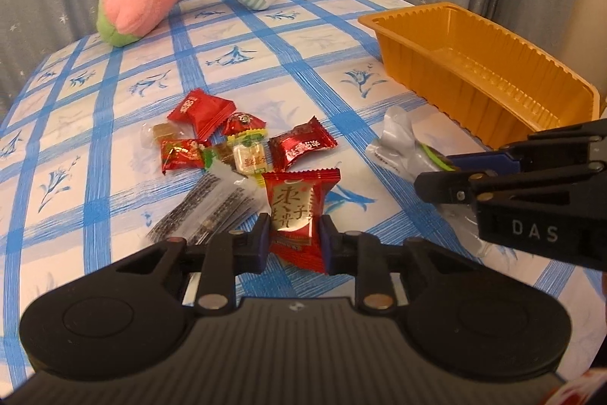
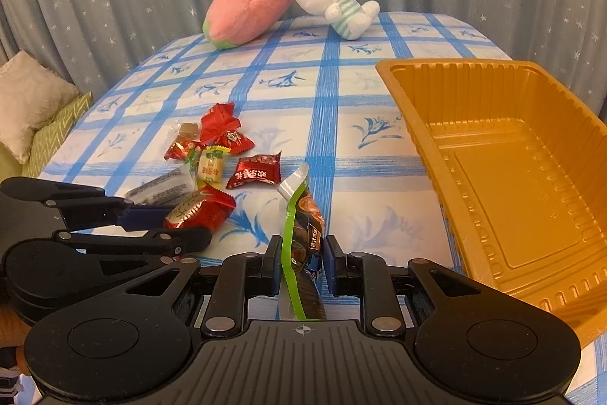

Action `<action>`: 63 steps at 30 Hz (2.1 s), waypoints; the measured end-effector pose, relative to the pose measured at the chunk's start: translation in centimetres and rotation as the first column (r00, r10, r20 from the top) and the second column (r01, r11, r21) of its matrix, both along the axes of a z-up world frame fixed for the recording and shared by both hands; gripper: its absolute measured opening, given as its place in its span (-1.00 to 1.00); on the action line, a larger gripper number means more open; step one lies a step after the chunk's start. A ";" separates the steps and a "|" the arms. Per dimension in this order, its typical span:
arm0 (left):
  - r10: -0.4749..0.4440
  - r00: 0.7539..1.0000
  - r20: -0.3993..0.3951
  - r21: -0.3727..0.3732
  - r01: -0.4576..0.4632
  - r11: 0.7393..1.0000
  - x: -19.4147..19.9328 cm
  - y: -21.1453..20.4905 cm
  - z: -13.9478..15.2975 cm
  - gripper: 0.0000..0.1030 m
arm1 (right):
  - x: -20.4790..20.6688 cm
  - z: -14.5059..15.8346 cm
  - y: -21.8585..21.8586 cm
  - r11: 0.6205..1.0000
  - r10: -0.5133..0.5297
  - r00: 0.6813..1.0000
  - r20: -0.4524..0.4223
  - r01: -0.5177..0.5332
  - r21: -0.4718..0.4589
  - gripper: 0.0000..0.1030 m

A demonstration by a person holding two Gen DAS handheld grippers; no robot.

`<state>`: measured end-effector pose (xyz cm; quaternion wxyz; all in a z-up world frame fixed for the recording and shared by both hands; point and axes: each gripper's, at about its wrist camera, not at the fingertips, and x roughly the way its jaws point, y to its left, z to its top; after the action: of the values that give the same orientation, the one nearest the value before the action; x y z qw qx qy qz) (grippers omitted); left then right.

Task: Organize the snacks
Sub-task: 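Grasp the red candy packet with the left gripper while the right gripper holds its snack, then carry both snacks over the orange tray and open both grippers to drop them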

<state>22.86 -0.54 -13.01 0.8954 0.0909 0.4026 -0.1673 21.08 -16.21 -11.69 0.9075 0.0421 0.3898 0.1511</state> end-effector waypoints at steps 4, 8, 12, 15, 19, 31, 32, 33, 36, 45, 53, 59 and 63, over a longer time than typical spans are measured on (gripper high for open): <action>0.045 0.999 -0.001 -0.023 -0.045 0.999 -1.0 0.0 0.8 -0.54 | -0.6 0.8 -0.2 1.000 -0.009 1.000 0.014 0.009 0.000 -0.57; 0.097 0.995 -0.015 -0.041 -0.098 0.994 -2.2 -0.2 1.8 -0.54 | -1.8 1.8 -0.7 1.000 -0.018 1.000 0.024 0.018 -0.001 -0.57; 0.155 0.987 -0.029 -0.066 -0.157 0.985 -3.7 -0.3 2.9 -0.54 | -3.3 2.6 -1.4 1.000 -0.029 0.999 0.025 0.029 0.002 -0.57; 0.185 0.982 -0.028 -0.073 -0.186 0.980 -5.0 -0.6 3.7 -0.55 | -4.6 3.4 -1.9 0.999 -0.038 0.999 0.028 0.037 0.006 -0.57; 0.208 0.978 -0.026 -0.090 -0.210 0.974 -6.6 -1.1 4.8 -0.55 | -6.2 4.6 -2.7 0.999 -0.046 0.998 0.043 0.046 0.006 -0.57; 0.173 0.985 -0.007 -0.124 -0.173 0.977 -9.5 -5.4 7.6 -0.55 | -9.1 7.9 -6.1 0.994 -0.106 0.989 0.099 0.105 0.017 -0.57; 0.167 0.986 -0.004 -0.127 -0.166 0.978 -9.5 -5.9 7.9 -0.55 | -9.2 8.2 -6.5 0.993 -0.115 0.988 0.102 0.113 0.019 -0.57; 0.161 0.987 -0.001 -0.131 -0.160 0.978 -9.5 -6.4 8.1 -0.55 | -9.2 8.4 -7.0 0.992 -0.124 0.987 0.104 0.122 0.021 -0.57; 0.141 0.990 0.009 -0.141 -0.138 0.980 -9.2 -8.1 8.9 -0.55 | -9.4 9.0 -8.6 0.988 -0.154 0.981 0.116 0.152 0.022 -0.57; 0.075 0.997 0.028 -0.170 -0.069 0.983 -7.0 -13.6 10.1 -0.55 | -8.2 10.0 -14.6 0.972 -0.233 0.964 0.128 0.235 -0.001 -0.57; 0.042 0.999 0.024 -0.184 -0.037 0.982 -4.8 -17.2 9.8 -0.55 | -5.9 10.2 -18.0 0.969 -0.239 0.962 0.130 0.245 -0.031 -0.57; 0.035 0.999 0.010 -0.196 -0.033 0.980 -3.1 -18.4 9.2 -0.55 | -3.6 9.5 -19.2 0.973 -0.216 0.969 0.120 0.224 -0.060 -0.57; 0.030 1.000 -0.002 -0.193 -0.030 0.981 -2.2 -18.9 8.5 -0.55 | -2.4 8.6 -19.7 0.974 -0.204 0.973 0.107 0.213 -0.077 -0.57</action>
<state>20.63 -19.47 -4.54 0.9025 -0.0024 0.3854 -0.1921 18.69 -35.88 -3.04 0.9373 0.0353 0.3443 0.0397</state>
